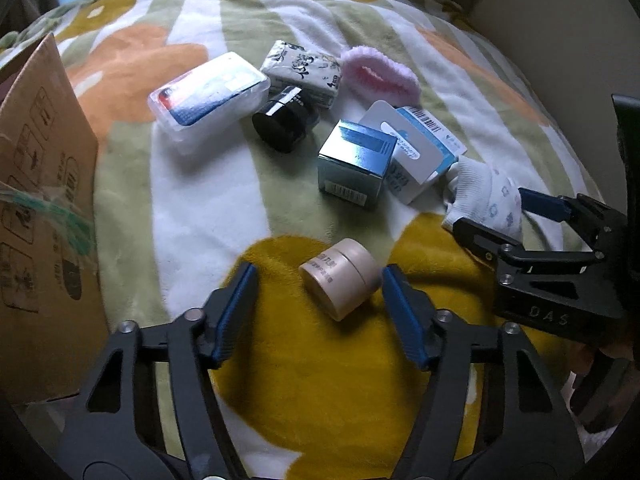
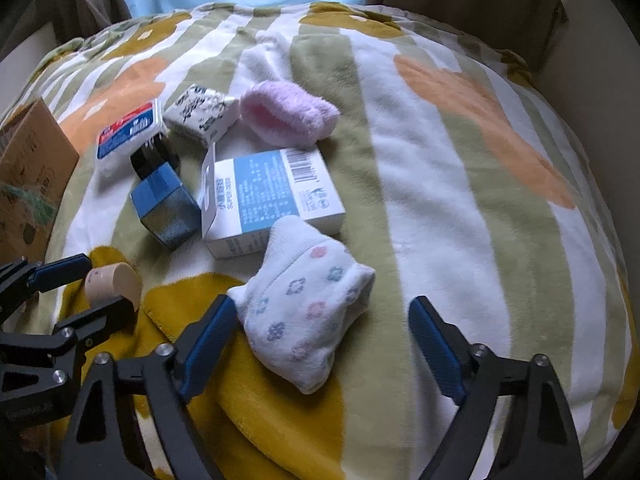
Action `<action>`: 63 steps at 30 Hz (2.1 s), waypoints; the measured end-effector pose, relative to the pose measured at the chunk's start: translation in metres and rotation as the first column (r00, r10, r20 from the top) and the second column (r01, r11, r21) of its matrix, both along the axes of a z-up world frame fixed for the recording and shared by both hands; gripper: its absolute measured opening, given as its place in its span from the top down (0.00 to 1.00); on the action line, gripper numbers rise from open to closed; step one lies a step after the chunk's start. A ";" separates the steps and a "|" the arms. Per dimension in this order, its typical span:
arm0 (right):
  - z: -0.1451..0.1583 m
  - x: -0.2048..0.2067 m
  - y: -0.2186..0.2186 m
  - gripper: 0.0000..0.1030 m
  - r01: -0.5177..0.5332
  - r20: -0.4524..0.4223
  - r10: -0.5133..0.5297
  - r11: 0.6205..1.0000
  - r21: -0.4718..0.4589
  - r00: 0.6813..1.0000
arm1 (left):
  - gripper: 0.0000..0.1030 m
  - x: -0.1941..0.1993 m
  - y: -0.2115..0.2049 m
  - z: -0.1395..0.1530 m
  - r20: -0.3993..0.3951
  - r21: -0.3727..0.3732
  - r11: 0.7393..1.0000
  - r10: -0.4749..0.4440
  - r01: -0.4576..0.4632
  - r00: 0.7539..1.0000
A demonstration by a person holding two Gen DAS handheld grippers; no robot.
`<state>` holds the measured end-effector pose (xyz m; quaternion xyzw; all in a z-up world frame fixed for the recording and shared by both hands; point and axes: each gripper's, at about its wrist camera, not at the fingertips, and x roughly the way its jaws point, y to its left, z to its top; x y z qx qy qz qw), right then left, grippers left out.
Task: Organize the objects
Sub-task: 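Grasp the beige round jar with the left tool while the right tool grasps the white sock, then carry the beige jar and white sock over the cardboard box with both tools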
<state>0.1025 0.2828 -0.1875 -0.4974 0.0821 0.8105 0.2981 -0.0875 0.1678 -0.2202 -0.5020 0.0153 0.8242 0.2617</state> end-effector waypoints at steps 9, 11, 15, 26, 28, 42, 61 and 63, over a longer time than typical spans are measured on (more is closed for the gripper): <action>-0.008 -0.007 -0.006 0.52 -0.019 0.013 0.020 1.000 -0.024 1.000 | 0.62 0.000 0.003 0.001 -0.002 0.022 1.000 -0.021 0.021 1.000; -0.008 -0.005 -0.005 0.55 -0.011 0.003 0.011 0.999 -0.036 1.000 | 0.62 0.000 0.002 0.002 -0.001 0.026 0.999 -0.021 0.021 1.000; -0.006 -0.004 -0.004 0.57 0.001 -0.007 -0.002 0.998 -0.057 1.000 | 0.62 0.000 0.001 0.002 0.004 0.035 0.999 -0.015 0.015 1.000; 0.007 -0.003 -0.005 0.60 0.022 -0.027 -0.024 0.998 -0.059 0.999 | 0.62 0.006 -0.005 0.019 -0.020 0.071 0.997 -0.030 0.031 0.999; 0.014 -0.002 -0.006 0.60 0.026 -0.033 -0.027 0.998 -0.048 0.999 | 0.62 0.007 -0.006 0.024 -0.028 0.082 0.996 -0.034 0.037 0.999; 0.090 -0.015 -0.037 0.60 -0.023 -0.130 0.029 0.998 0.052 0.991 | 0.62 0.010 -0.035 0.107 -0.169 0.128 0.990 -0.037 0.060 0.985; 0.173 -0.105 -0.136 0.60 -0.190 -0.252 0.225 0.969 0.157 0.941 | 0.62 -0.012 -0.178 0.194 -0.315 0.113 0.988 0.132 -0.101 0.940; 0.174 -0.116 -0.147 0.60 -0.215 -0.253 0.250 0.964 0.156 0.935 | 0.62 -0.015 -0.200 0.195 -0.315 0.109 0.985 0.159 -0.131 0.936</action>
